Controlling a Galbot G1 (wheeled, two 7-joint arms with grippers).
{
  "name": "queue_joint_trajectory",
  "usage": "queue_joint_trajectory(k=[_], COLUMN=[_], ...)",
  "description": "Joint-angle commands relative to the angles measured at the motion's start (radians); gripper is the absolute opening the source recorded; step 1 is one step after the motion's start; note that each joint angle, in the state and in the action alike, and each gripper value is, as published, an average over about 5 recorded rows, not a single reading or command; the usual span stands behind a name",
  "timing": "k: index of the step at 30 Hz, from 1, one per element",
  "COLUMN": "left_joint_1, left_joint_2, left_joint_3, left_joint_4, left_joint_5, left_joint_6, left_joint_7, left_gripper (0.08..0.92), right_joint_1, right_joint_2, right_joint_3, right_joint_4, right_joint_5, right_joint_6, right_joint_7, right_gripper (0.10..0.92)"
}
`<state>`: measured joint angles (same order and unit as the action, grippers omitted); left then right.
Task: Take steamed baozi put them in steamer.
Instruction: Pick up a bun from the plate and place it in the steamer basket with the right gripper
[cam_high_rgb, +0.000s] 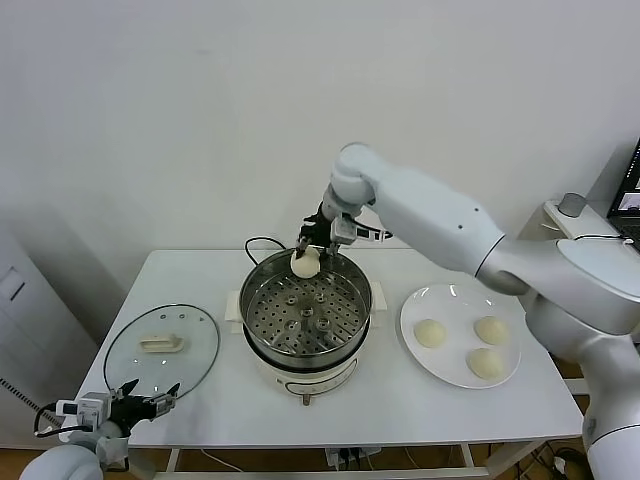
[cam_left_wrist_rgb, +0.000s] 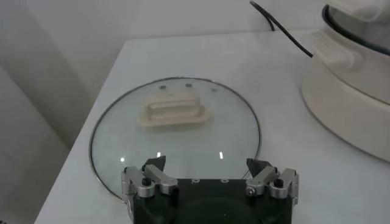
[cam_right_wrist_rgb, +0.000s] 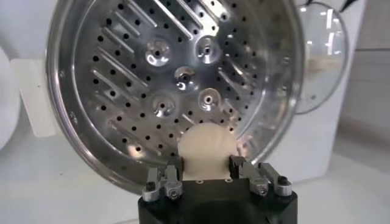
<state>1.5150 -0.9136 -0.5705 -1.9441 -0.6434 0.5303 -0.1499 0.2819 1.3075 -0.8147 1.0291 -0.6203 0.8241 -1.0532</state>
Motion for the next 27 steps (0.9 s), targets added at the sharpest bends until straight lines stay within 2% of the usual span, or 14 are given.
queue_joint_trajectory(k=[1,10,18,23,27], left_joint_1=[-0.001,0.0,0.002,0.002,0.002], left_joint_2=[0.001,-0.001,-0.002,-0.003,-0.003], left_joint_3=[0.001,0.0,0.0,0.001,0.001], left_joint_4=[0.002,-0.002,-0.007,-0.007,-0.008], left_joint_5=[0.001,0.001,0.001,0.0,0.0], left_joint_6=[0.0,0.0,0.0,0.001,0.0], left_joint_7=[0.0,0.0,0.0,0.0,0.0], left_gripper=[0.823,0.823,0.823,0.823,0.823], right_joint_1=[-0.056,-0.085,-0.08,-0.021,0.085], right_joint_2=[0.012,0.028,0.028,0.018,-0.007], right_joint_3=[0.016,0.029,0.037,0.025,-0.013], right_joint_4=[0.008,-0.005,0.001,0.002,-0.018], right_joint_5=[-0.098,-0.124,-0.11,0.023,0.194], right_joint_6=[0.049,0.049,0.049,0.049,0.049], right_joint_7=[0.004,0.01,0.026,-0.003,-0.059], right_gripper=[0.475,0.484,0.668,0.795,0.821])
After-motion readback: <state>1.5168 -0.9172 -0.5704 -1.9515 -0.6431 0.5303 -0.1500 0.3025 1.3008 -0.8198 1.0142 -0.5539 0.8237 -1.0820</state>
